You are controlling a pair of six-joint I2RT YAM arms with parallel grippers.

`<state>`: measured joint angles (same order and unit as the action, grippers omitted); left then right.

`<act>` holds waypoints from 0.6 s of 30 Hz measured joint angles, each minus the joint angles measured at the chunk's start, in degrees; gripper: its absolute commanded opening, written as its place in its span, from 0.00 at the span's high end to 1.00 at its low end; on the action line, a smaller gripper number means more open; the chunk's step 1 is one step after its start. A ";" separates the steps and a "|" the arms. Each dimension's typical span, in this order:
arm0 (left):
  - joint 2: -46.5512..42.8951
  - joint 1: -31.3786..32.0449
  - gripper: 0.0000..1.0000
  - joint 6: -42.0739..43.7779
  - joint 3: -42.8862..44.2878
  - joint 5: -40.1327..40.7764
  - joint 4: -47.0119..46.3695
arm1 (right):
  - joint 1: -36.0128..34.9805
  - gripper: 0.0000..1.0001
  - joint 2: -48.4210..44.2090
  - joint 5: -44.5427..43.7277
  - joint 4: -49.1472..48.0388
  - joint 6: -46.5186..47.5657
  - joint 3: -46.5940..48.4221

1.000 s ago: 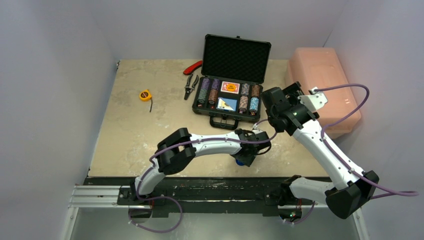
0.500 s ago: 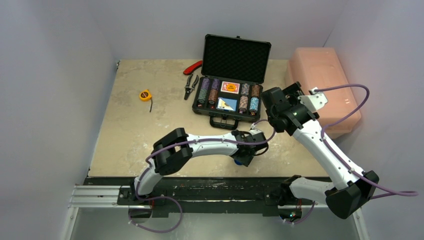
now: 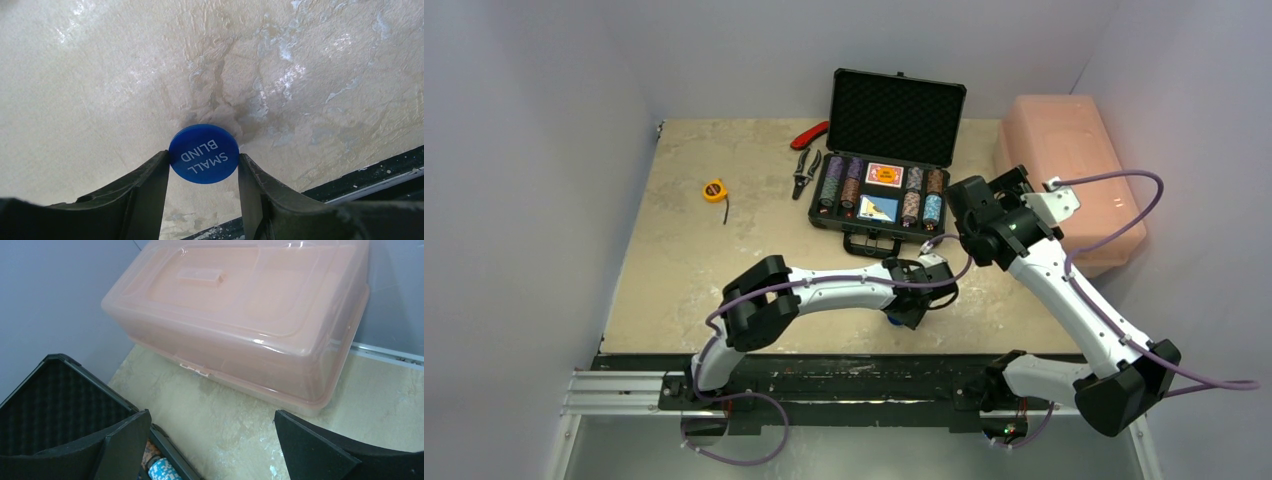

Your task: Pack up texas hold em set

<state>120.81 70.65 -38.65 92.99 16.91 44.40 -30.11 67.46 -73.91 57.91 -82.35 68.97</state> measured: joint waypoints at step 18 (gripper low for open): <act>-5.01 -0.44 1.00 -1.18 -0.24 5.09 4.55 | 0.00 0.02 -0.04 -1.66 3.41 -4.55 0.00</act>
<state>115.81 70.22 -39.83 92.75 22.00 48.95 -30.11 67.42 -75.57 61.32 -86.89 68.97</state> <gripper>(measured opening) 0.489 0.983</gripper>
